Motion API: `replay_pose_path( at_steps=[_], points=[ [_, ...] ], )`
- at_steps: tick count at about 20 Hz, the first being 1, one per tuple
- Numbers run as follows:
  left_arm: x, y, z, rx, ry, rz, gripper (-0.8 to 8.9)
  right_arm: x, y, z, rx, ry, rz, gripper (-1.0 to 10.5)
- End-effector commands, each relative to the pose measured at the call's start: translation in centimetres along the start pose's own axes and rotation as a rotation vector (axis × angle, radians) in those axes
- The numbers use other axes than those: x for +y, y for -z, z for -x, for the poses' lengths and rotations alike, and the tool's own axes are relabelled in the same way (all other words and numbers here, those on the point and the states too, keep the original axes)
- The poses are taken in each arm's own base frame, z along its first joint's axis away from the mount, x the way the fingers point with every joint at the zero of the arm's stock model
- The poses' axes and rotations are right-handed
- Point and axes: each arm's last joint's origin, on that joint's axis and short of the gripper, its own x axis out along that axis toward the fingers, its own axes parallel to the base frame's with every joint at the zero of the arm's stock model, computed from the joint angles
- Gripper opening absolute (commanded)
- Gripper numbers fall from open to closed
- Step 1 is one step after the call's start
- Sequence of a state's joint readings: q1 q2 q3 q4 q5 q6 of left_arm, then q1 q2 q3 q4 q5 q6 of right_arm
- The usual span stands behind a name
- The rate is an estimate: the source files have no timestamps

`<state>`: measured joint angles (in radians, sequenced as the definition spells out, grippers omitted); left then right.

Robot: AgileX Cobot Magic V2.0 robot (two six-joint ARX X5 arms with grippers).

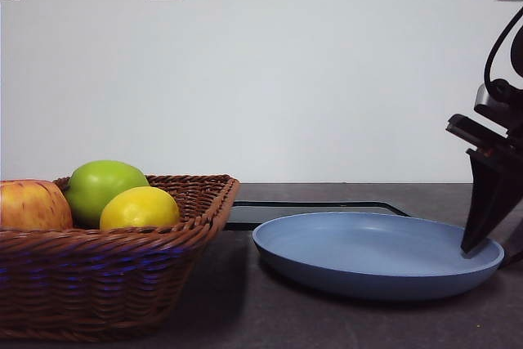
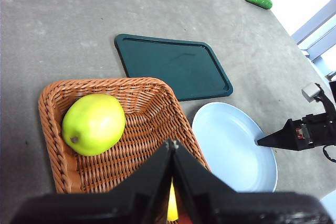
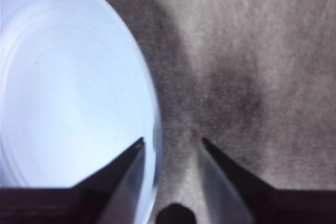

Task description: Take the lemon from the basket,put the lemon in the plate,hand out the plate

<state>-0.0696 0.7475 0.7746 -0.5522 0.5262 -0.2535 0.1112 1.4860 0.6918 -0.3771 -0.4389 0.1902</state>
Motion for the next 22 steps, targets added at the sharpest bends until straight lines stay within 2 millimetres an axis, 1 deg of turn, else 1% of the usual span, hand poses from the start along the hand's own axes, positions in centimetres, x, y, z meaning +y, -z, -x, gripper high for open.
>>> replay_pose_path(
  at_steps=[1,3,7,9,12,13,15,16,17,19,21,22],
  points=[
    [-0.3,-0.5,0.2,-0.021,0.006,-0.034,0.08,0.1,-0.5,-0.2,-0.007,-0.007,0.003,0.7],
    [-0.3,-0.6,0.2,-0.027,0.008,-0.037,0.08,0.1,-0.5,-0.2,-0.007,-0.007,0.003,0.1],
    [-0.3,-0.6,0.2,-0.025,0.013,-0.036,0.09,0.2,-0.5,0.3,-0.021,-0.009,-0.028,0.0],
    [-0.3,-0.6,0.2,-0.023,0.016,-0.031,0.09,0.6,-0.5,1.0,-0.037,-0.012,-0.03,0.0],
    [-0.3,-0.6,0.2,-0.023,0.017,-0.029,0.15,1.4,-0.2,2.9,-0.079,-0.022,-0.018,0.0],
    [-0.4,-0.6,0.2,-0.021,0.025,-0.027,0.57,1.7,0.0,3.5,-0.095,-0.025,-0.01,0.0],
    [-0.5,-0.5,0.2,-0.006,0.079,0.001,2.62,2.3,0.3,4.9,-0.129,-0.033,0.007,0.0],
    [-0.6,-0.5,0.2,0.004,0.112,0.018,3.5,2.6,0.5,5.6,-0.149,-0.037,0.016,0.0],
    [-0.8,-0.4,0.1,0.019,0.152,0.023,3.98,2.9,0.7,6.2,-0.17,-0.042,0.026,0.0],
    [-1.3,-0.3,0.0,0.053,0.229,0.043,4.16,3.4,1.0,7.5,-0.216,-0.051,0.046,0.0],
    [-1.8,-0.1,-0.2,0.077,0.256,0.053,4.16,4.0,1.1,8.8,-0.263,-0.062,0.055,0.0],
    [-2.1,0.0,-0.3,0.082,0.243,0.058,4.16,4.3,1.1,9.4,-0.285,-0.066,0.062,0.0]
  ],
)
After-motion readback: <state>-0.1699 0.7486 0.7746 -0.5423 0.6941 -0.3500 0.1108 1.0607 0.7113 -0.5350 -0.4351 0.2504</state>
